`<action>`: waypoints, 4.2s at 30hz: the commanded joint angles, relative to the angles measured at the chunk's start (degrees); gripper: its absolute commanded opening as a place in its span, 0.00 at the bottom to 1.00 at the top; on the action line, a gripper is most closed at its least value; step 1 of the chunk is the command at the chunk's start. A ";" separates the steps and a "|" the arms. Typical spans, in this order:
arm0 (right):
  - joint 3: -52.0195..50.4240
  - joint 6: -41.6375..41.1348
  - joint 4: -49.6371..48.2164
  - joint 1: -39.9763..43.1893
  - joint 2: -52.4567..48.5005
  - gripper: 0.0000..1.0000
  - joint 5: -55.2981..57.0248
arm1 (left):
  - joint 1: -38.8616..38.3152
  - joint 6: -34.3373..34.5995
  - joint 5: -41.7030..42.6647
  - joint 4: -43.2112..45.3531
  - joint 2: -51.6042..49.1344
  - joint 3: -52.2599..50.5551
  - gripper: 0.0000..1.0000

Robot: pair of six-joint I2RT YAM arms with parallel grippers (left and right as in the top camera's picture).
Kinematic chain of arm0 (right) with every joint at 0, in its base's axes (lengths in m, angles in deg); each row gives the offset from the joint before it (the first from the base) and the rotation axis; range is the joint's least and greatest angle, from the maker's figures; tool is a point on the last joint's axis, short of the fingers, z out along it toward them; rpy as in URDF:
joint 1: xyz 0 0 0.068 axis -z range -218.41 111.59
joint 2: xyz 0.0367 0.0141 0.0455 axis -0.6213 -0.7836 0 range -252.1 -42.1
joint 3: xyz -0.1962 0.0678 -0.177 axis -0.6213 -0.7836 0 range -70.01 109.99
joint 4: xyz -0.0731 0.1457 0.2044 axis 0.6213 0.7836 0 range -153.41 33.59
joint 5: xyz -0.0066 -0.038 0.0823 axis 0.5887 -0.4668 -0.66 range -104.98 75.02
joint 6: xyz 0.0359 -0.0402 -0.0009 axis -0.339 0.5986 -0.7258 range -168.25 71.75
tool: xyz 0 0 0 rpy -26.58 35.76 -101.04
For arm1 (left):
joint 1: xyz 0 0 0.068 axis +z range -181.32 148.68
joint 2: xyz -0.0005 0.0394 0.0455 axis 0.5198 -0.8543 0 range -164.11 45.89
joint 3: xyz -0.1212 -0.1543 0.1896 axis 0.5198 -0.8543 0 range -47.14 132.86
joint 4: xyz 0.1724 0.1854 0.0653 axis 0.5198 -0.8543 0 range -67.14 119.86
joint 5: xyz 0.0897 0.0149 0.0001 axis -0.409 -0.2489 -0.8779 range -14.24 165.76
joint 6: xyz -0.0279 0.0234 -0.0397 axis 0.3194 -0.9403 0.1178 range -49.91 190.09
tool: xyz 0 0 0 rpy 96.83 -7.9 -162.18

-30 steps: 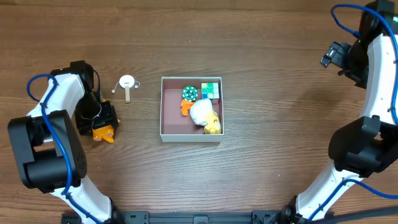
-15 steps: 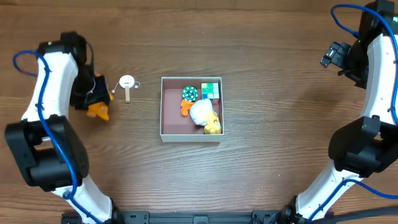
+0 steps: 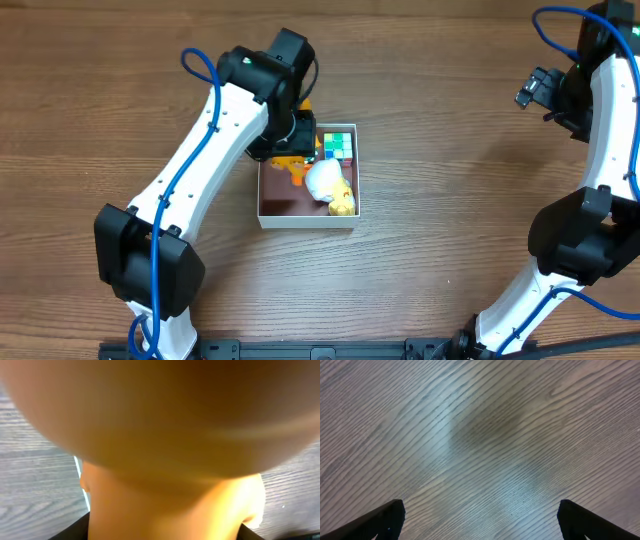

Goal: Pack container
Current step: 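Carry the orange dinosaur with the left gripper into the box and release, then move the left gripper over the white round wooden toy, then lower the left gripper and grasp the wooden toy's stick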

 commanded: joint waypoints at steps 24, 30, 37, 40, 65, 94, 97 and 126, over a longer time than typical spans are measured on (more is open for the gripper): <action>0.04 -0.26 -0.20 0.11 0.90 1.00 0.57 | -0.02 6.21 -2.43 6.99 0.17 -12.07 0.75; 0.04 -0.28 -0.20 0.11 0.90 1.00 0.57 | 1.75 1.18 -2.64 5.44 0.20 -6.82 0.85; 0.04 -0.26 -0.20 0.11 0.90 1.00 0.57 | 12.79 -2.71 -7.19 -0.87 0.20 10.99 1.00; 0.04 -0.28 -0.20 0.11 0.90 1.00 0.57 | 18.18 -3.17 -11.28 -1.70 0.17 10.78 1.00; 0.04 -0.26 -0.17 0.11 0.90 1.00 0.57 | 23.26 -9.84 -9.38 5.25 -22.99 5.18 1.00; 0.04 -0.26 -0.20 0.11 0.90 1.00 0.57 | 24.06 -6.80 -9.86 10.99 -23.93 0.57 1.00; 0.04 -0.26 -0.20 0.11 0.90 1.00 0.57 | 24.04 -6.82 -9.84 11.02 -23.96 0.57 1.00; 0.04 -0.26 -0.20 0.11 0.90 1.00 0.57 | 23.98 -7.04 -9.51 14.08 -24.06 -2.21 1.00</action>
